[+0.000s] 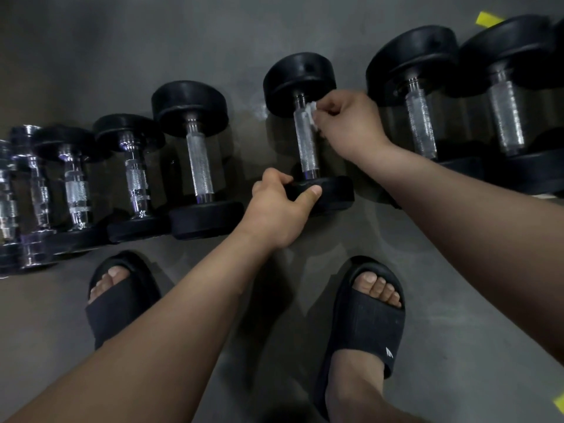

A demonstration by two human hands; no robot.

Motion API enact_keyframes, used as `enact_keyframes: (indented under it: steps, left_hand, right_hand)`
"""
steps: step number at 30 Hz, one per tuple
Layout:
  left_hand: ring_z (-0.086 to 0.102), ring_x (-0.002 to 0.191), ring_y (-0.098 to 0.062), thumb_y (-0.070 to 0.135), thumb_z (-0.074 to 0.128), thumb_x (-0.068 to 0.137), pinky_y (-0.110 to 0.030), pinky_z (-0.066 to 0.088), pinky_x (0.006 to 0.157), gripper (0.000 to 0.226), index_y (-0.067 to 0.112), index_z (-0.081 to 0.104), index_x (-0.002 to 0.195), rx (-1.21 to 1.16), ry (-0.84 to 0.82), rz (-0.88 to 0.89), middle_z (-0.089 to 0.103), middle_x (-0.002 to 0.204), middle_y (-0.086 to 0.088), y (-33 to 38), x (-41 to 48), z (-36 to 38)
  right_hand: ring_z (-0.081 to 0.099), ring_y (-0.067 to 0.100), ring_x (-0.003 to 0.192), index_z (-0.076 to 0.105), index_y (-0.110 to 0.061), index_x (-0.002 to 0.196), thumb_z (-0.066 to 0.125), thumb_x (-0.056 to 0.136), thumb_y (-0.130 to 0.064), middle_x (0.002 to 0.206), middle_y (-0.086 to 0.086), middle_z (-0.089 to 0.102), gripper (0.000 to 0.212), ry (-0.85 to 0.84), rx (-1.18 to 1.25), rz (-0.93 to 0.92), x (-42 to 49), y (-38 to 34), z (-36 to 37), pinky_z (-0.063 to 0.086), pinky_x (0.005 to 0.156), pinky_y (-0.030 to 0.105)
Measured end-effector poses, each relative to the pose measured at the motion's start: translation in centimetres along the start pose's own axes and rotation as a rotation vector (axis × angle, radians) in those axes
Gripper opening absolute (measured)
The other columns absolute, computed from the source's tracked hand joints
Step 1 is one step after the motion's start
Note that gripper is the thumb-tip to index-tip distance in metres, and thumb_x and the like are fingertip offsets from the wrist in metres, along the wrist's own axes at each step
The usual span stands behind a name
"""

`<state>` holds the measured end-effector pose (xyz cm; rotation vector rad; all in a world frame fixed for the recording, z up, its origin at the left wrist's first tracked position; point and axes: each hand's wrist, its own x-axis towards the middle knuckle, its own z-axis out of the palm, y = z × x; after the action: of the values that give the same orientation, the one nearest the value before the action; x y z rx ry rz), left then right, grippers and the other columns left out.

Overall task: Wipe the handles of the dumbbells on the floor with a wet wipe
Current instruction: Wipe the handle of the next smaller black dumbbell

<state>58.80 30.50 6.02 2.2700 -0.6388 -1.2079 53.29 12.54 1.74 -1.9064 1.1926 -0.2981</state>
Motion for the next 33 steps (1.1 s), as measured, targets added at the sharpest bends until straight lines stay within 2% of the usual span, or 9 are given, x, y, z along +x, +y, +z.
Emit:
enact_keyframes:
  steps: [3, 6, 8, 11, 16, 21, 27, 31, 33]
  left_hand:
    - [0.054, 0.109, -0.018, 0.050, 0.066, 0.092, -0.025, 0.040, 0.093, 0.055, 0.017, 0.046, 0.131, 0.011, 0.000, 0.000, 0.050, 0.133, -0.007, 0.0, 0.1, 0.0]
    - [0.050, 0.108, -0.017, 0.049, 0.064, 0.094, -0.025, 0.039, 0.092, 0.055, 0.016, 0.044, 0.133, 0.025, 0.005, -0.002, 0.047, 0.133, -0.007, 0.2, 0.1, 0.1]
    - [0.050, 0.109, -0.017, 0.050, 0.064, 0.094, -0.025, 0.038, 0.091, 0.055, 0.016, 0.044, 0.133, 0.033, 0.000, -0.005, 0.047, 0.133, -0.007, 0.4, 0.0, 0.2]
    - [0.051, 0.110, -0.019, 0.050, 0.065, 0.093, -0.026, 0.039, 0.093, 0.055, 0.016, 0.045, 0.132, 0.048, 0.002, -0.005, 0.047, 0.133, -0.008, 0.7, -0.1, 0.2]
    - [0.051, 0.120, -0.027, 0.052, 0.066, 0.091, -0.036, 0.043, 0.106, 0.057, 0.017, 0.045, 0.130, 0.064, 0.010, -0.025, 0.045, 0.132, -0.008, 1.0, 0.0, 0.3]
    - [0.047, 0.123, -0.028, 0.057, 0.070, 0.086, -0.040, 0.041, 0.110, 0.060, 0.020, 0.046, 0.126, 0.052, 0.033, -0.006, 0.040, 0.127, -0.005, 1.5, -0.2, 1.0]
    - [0.046, 0.122, -0.023, 0.058, 0.075, 0.080, -0.033, 0.041, 0.106, 0.061, 0.024, 0.050, 0.124, 0.008, 0.091, 0.028, 0.039, 0.122, 0.002, 1.4, -0.6, 2.1]
    - [0.043, 0.122, -0.019, 0.053, 0.075, 0.081, -0.023, 0.035, 0.098, 0.058, 0.027, 0.052, 0.127, -0.007, 0.106, 0.065, 0.040, 0.124, 0.005, 1.4, -1.1, 2.3]
    - [0.046, 0.121, -0.019, 0.048, 0.074, 0.083, -0.024, 0.038, 0.102, 0.050, 0.031, 0.055, 0.125, -0.030, 0.109, 0.089, 0.043, 0.121, 0.006, 1.3, -1.2, 2.4]
  right_hand:
    - [0.073, 0.024, 0.069, 0.071, -0.015, 0.072, 0.062, 0.089, -0.018, 0.070, 0.006, 0.072, 0.019, -0.167, 0.024, 0.130, -0.8, 0.8, -0.5, 0.063, 0.072, 0.046]
    - [0.074, 0.030, 0.076, 0.073, -0.006, 0.080, 0.056, 0.089, -0.011, 0.078, 0.017, 0.073, 0.020, -0.267, 0.028, 0.189, -1.1, 0.8, -0.7, 0.063, 0.072, 0.048]
    - [0.074, 0.028, 0.077, 0.071, -0.008, 0.081, 0.058, 0.092, -0.008, 0.081, 0.016, 0.073, 0.018, -0.227, 0.136, 0.227, -0.9, 0.4, -0.6, 0.064, 0.071, 0.041]
    - [0.066, 0.016, 0.066, 0.067, -0.013, 0.082, 0.060, 0.095, -0.008, 0.075, 0.006, 0.067, 0.016, -0.227, 0.226, 0.282, -1.0, 0.4, -0.6, 0.057, 0.056, 0.024]
    - [0.060, 0.015, 0.061, 0.069, -0.016, 0.079, 0.066, 0.085, -0.005, 0.070, 0.003, 0.066, 0.013, -0.483, 0.017, 0.284, -2.1, 0.4, -2.5, 0.049, 0.054, 0.024]
    - [0.063, 0.014, 0.063, 0.070, -0.012, 0.086, 0.073, 0.083, -0.014, 0.078, 0.008, 0.071, 0.005, -0.432, -0.112, 0.189, -2.3, 0.4, -3.3, 0.058, 0.063, 0.035]
    - [0.060, 0.004, 0.066, 0.068, -0.019, 0.079, 0.080, 0.080, -0.024, 0.074, -0.008, 0.066, 0.013, -0.447, -0.282, 0.040, -3.0, 0.1, -4.3, 0.044, 0.058, 0.022]
    - [0.064, 0.009, 0.066, 0.067, -0.021, 0.074, 0.080, 0.080, -0.022, 0.074, -0.004, 0.070, 0.015, -0.292, -0.131, 0.039, -2.1, 0.8, -3.7, 0.060, 0.072, 0.037]
    - [0.066, 0.012, 0.068, 0.065, -0.025, 0.074, 0.078, 0.083, -0.019, 0.077, -0.004, 0.070, 0.016, -0.242, -0.039, 0.074, -1.8, 1.1, -4.1, 0.061, 0.079, 0.041]
